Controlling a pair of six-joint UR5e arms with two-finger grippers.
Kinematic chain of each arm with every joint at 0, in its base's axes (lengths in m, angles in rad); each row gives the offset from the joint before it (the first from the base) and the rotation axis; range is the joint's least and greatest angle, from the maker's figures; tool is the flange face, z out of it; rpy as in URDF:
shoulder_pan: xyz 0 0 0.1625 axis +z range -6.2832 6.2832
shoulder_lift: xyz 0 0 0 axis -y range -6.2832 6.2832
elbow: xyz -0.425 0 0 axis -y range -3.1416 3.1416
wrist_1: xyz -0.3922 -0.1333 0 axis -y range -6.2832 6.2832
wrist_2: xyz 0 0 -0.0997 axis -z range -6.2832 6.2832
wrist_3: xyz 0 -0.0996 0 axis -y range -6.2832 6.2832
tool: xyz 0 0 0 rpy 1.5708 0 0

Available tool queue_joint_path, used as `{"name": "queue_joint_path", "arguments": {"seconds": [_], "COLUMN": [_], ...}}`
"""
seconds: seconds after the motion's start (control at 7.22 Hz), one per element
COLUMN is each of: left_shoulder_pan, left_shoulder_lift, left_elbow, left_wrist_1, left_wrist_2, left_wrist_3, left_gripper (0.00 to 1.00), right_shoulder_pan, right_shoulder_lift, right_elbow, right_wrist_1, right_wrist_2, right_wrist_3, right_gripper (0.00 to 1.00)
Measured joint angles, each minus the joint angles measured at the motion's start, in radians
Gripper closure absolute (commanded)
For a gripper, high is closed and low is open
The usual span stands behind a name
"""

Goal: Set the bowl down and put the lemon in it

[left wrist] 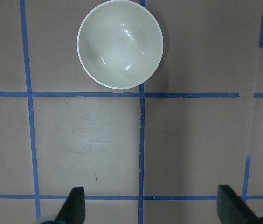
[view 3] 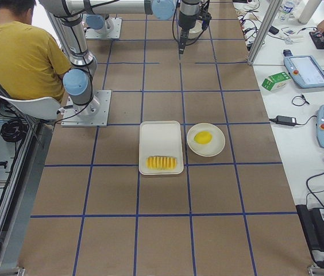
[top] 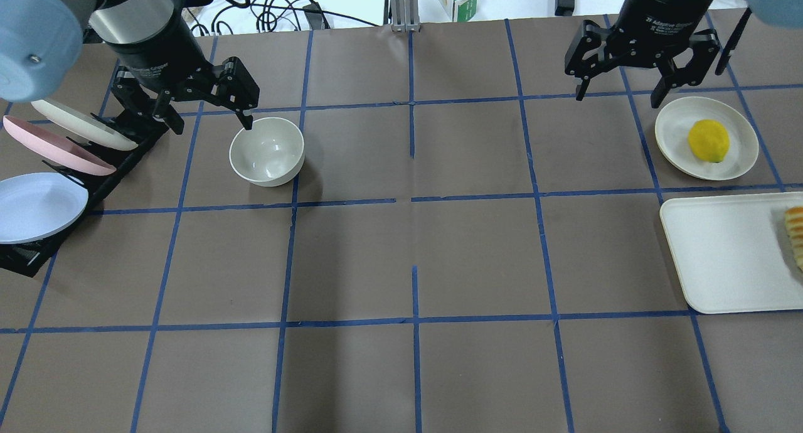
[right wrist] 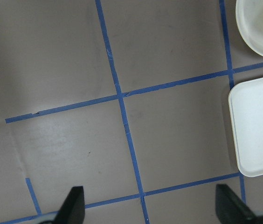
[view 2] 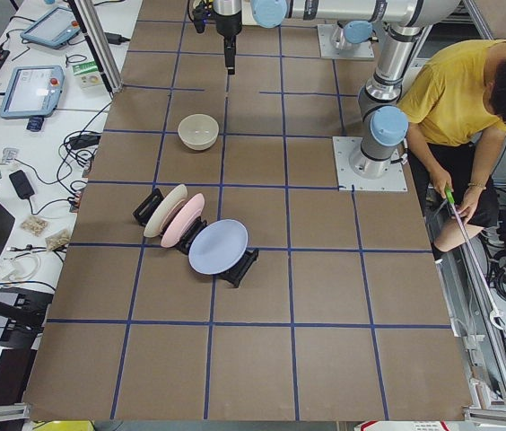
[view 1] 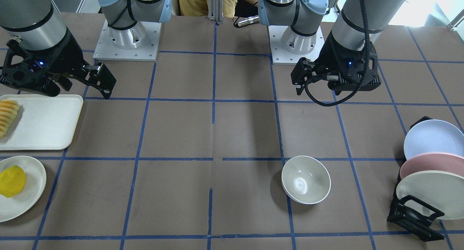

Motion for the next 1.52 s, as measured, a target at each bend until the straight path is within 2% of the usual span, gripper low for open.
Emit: {"name": "queue_joint_path", "arguments": {"seconds": [0.28,0.55,1.11,1.52], "left_shoulder_pan": [0.001,0.023,0.101,0.155], "left_shoulder_lift": [-0.009,-0.079,-0.345,-0.434], "left_elbow": [0.000,0.003,0.004,-0.025], "left_wrist_1": [0.002,0.034,0.309,0.399], "left_wrist_2": [0.000,0.000,-0.025,-0.030], "left_wrist_3": [0.002,0.023,0.096,0.174], "left_gripper": [0.00,0.00,0.00,0.00], "right_shoulder_pan": [0.000,-0.001,-0.024,-0.131], "right_shoulder_lift": [0.000,0.002,0.018,0.054], "right_elbow": [0.014,0.019,0.024,0.048], "right_wrist_1": [-0.009,-0.014,-0.039,-0.108], "right_wrist_2": [-0.002,-0.005,-0.032,-0.076], "right_wrist_3": [0.000,0.001,-0.020,-0.099], "right_gripper": [0.00,0.00,0.00,0.00]}}
